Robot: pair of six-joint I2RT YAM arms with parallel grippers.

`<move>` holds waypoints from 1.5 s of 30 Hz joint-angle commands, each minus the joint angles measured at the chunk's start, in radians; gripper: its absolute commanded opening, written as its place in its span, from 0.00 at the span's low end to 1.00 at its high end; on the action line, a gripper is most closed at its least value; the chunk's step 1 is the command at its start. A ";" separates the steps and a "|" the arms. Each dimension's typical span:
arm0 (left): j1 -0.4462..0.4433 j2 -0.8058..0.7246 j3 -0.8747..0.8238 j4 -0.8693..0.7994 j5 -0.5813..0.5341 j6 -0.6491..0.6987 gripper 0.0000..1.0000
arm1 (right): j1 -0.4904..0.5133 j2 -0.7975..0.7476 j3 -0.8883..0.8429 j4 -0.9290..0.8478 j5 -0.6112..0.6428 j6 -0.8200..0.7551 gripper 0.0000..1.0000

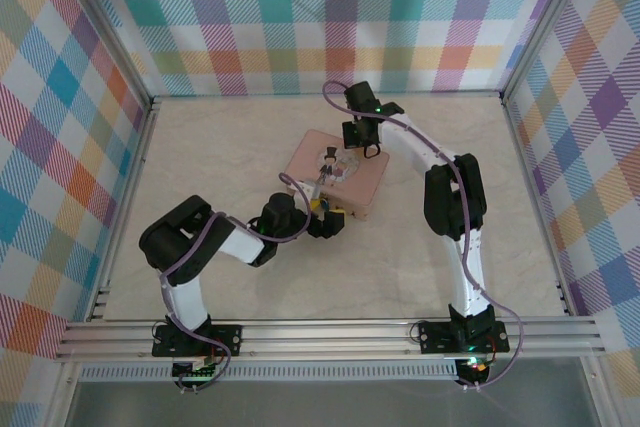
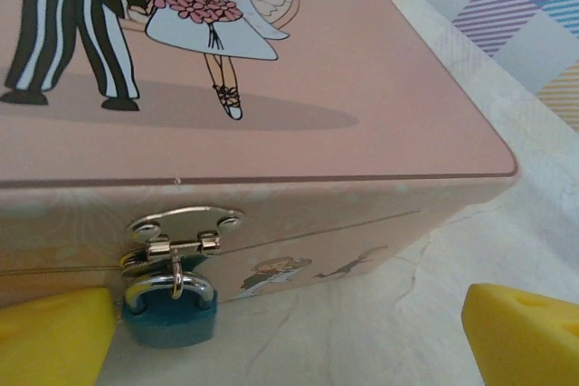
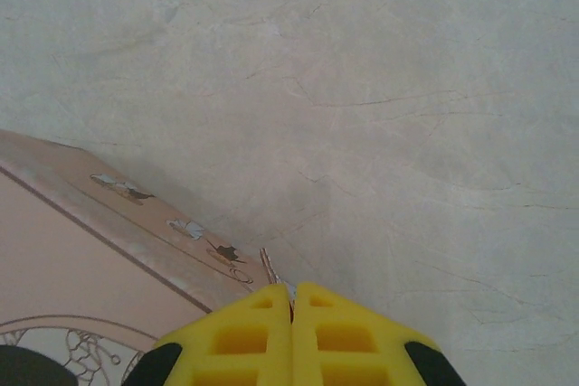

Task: Unlock the padlock with the key

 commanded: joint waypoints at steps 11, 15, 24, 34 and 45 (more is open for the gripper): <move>0.050 0.046 0.070 0.064 0.183 -0.008 0.92 | -0.030 -0.057 0.034 -0.064 -0.008 -0.013 0.00; 0.062 0.051 0.080 0.064 0.220 -0.035 0.90 | -0.058 -0.093 0.010 -0.053 0.026 0.002 0.00; 0.092 0.065 0.092 0.088 0.289 -0.090 0.88 | -0.126 -0.117 -0.064 -0.087 0.188 0.054 0.00; 0.095 0.106 0.100 0.056 0.192 -0.073 0.91 | -0.149 -0.124 -0.200 -0.017 0.218 0.067 0.00; 0.063 0.137 0.154 0.043 0.211 -0.034 0.91 | -0.135 -0.080 -0.206 0.005 0.139 0.061 0.00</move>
